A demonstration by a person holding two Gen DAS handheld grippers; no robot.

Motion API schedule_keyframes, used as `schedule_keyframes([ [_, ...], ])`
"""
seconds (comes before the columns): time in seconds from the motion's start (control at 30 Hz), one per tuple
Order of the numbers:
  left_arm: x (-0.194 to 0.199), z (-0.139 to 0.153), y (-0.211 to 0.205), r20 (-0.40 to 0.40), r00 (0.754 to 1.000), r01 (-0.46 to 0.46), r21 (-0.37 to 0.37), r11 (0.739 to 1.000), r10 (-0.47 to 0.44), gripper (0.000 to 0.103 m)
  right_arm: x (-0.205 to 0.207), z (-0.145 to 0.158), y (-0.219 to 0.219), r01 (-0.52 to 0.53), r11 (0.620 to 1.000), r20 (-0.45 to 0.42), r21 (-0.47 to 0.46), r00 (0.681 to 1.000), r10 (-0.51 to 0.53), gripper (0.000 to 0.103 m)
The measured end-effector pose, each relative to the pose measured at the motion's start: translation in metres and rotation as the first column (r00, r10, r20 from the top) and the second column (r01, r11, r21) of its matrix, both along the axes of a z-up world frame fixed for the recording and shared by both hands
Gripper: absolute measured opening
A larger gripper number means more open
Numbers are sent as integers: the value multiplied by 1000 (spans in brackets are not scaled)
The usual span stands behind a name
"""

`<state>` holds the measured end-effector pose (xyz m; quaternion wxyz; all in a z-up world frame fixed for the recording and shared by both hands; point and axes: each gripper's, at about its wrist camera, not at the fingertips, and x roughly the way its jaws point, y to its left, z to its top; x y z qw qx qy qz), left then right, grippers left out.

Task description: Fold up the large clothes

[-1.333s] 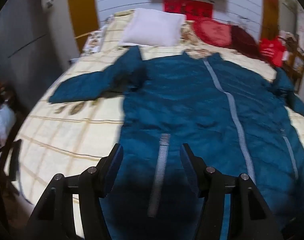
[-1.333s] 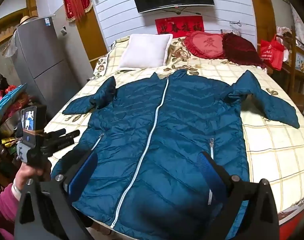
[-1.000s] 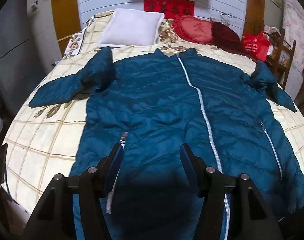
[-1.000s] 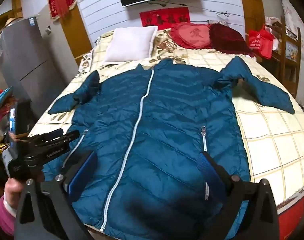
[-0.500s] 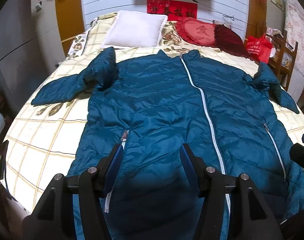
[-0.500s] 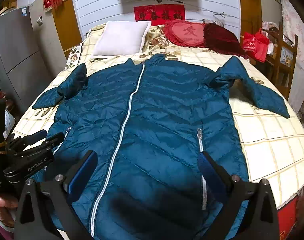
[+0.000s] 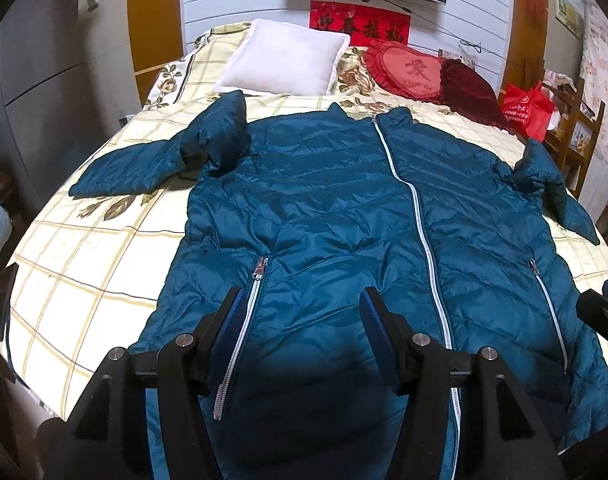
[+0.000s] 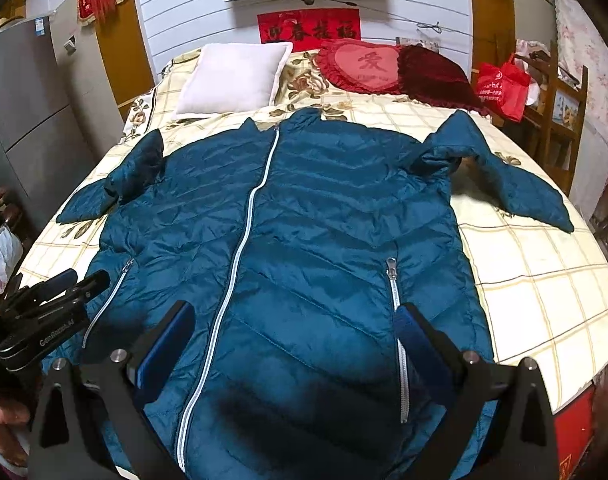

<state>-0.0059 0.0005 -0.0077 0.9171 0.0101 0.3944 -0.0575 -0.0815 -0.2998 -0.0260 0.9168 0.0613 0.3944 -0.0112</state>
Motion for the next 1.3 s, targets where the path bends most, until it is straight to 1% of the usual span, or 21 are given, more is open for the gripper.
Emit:
schedule_keyframes([
  [0.4, 1, -5, -3, -16, 1000, 17, -7, 1000, -17, 47, 4, -4, 1, 4, 1000, -8, 1, 1000, -4, 102],
  [0.53, 0, -7, -4, -17, 1000, 9, -2, 1000, -9, 47, 5, -6, 2, 0, 1000, -13, 2, 1000, 0, 102],
  [0.87, -4, -4, -4, 6, 1000, -5, -4, 1000, 5, 48, 5, -8, 2, 10, 1000, -15, 4, 1000, -10, 102],
  [1.3, -5, -4, -6, 10, 1000, -8, 6, 1000, 8, 47, 6, -9, 1, 11, 1000, -22, 2, 1000, -11, 102],
])
